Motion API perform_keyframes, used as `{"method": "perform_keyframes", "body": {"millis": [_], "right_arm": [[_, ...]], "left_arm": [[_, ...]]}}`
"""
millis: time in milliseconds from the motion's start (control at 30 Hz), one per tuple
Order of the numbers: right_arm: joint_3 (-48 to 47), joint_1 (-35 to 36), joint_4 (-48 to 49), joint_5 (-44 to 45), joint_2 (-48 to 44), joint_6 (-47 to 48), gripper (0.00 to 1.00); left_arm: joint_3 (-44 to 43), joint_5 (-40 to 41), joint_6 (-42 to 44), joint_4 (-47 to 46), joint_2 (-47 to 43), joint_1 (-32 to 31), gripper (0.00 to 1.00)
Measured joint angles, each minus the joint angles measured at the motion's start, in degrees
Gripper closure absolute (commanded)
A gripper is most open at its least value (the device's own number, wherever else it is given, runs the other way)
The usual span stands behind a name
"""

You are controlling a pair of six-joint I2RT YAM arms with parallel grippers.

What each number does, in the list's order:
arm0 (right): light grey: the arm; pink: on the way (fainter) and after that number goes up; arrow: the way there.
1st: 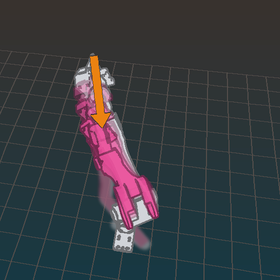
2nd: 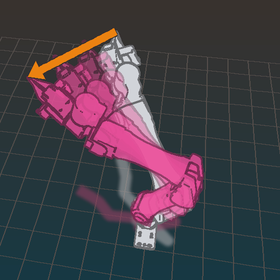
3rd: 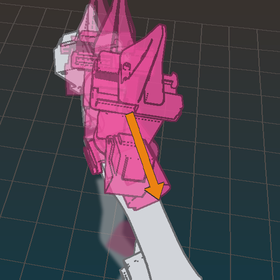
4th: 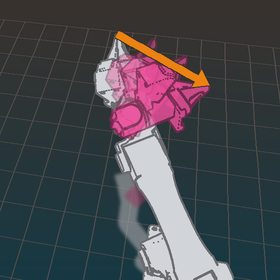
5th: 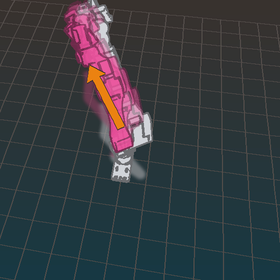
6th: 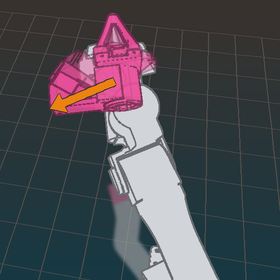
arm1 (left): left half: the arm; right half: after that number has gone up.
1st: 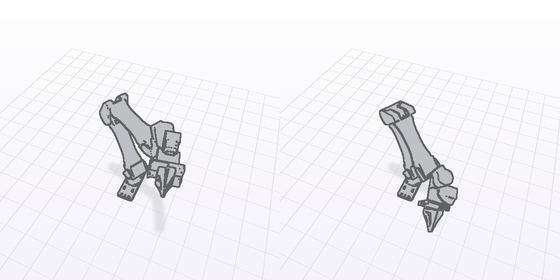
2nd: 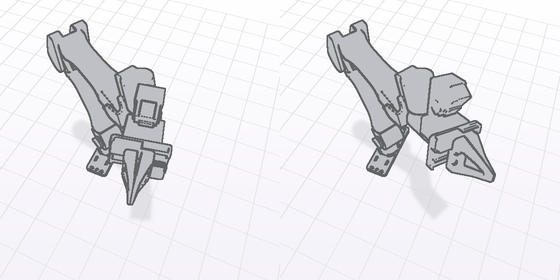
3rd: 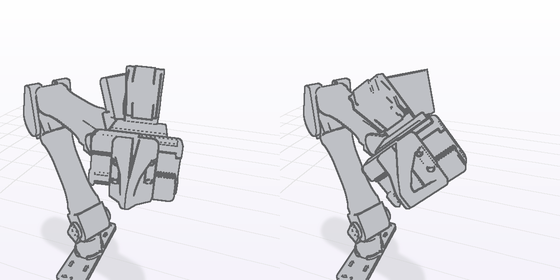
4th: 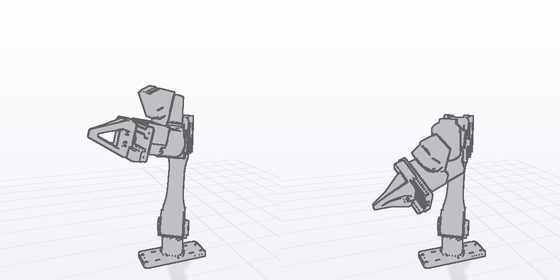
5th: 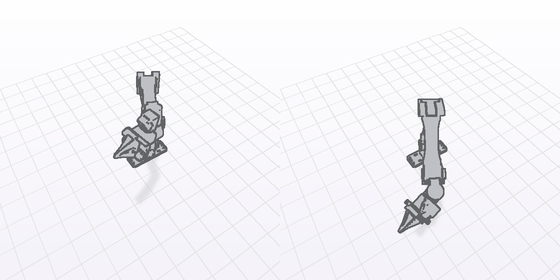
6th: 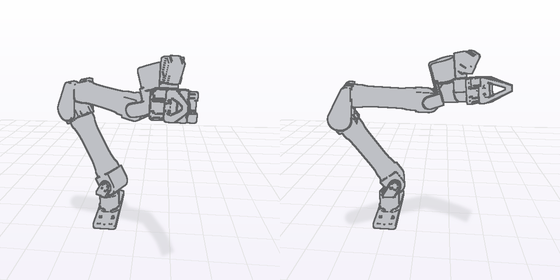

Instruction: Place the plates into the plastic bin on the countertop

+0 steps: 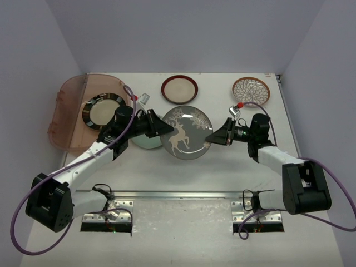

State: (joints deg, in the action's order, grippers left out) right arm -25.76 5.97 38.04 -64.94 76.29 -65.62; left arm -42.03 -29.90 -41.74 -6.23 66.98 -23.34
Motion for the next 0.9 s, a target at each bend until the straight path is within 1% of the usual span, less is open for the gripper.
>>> {"method": "perform_keyframes", "body": {"millis": [33,67,100,200,267,333,400,500,600,700,800,900], "right_arm": [[0.0,0.1,0.5,-0.3,0.0,-0.4,0.32],[-0.1,0.2,1.1,-0.6,0.0,-0.8,0.11],[-0.2,0.3,2.0,-1.0,0.0,-0.8,0.01],[-0.8,0.2,3.5,-1.3,0.1,-1.3,0.01],[-0.9,-0.8,2.8,-1.0,0.1,-0.9,0.01],[-0.9,-2.1,0.9,0.0,0.1,0.7,0.01],[-0.9,-3.4,-3.4,1.8,-0.2,3.1,0.01],[-1.0,-4.4,-12.3,5.6,-1.5,7.8,0.01],[-1.0,-4.5,-19.3,8.7,-4.1,11.7,0.01],[-1.0,-4.5,-23.3,10.1,-6.7,14.5,0.01],[-1.1,-4.5,-25.0,10.8,-8.5,16.0,0.01],[-1.0,-4.5,-25.2,10.7,-8.9,16.3,0.01]], "left_arm": [[0.3,-0.1,-0.7,0.1,-0.7,0.2,1.0],[0.5,0.0,-1.0,0.5,-1.5,0.6,1.0],[0.6,-0.2,-1.6,1.1,-2.4,1.4,1.0],[0.3,-2.1,-3.6,3.6,-5.2,6.2,1.0],[-2.0,-2.3,-4.2,7.6,-7.1,12.0,1.0],[-6.1,-0.6,-4.6,11.9,-8.0,18.1,1.0],[-11.5,2.9,-4.8,16.8,-8.2,24.4,1.0],[-18.9,11.0,-5.0,23.3,-8.4,32.3,1.0],[-21.7,19.7,-6.2,27.0,-8.5,39.6,1.0],[-21.9,26.3,-7.1,29.9,-6.7,44.2,1.0],[-22.0,30.2,-7.7,32.3,-3.1,45.9,1.0],[-22.6,31.2,-8.6,32.7,3.2,45.9,1.0]]}}
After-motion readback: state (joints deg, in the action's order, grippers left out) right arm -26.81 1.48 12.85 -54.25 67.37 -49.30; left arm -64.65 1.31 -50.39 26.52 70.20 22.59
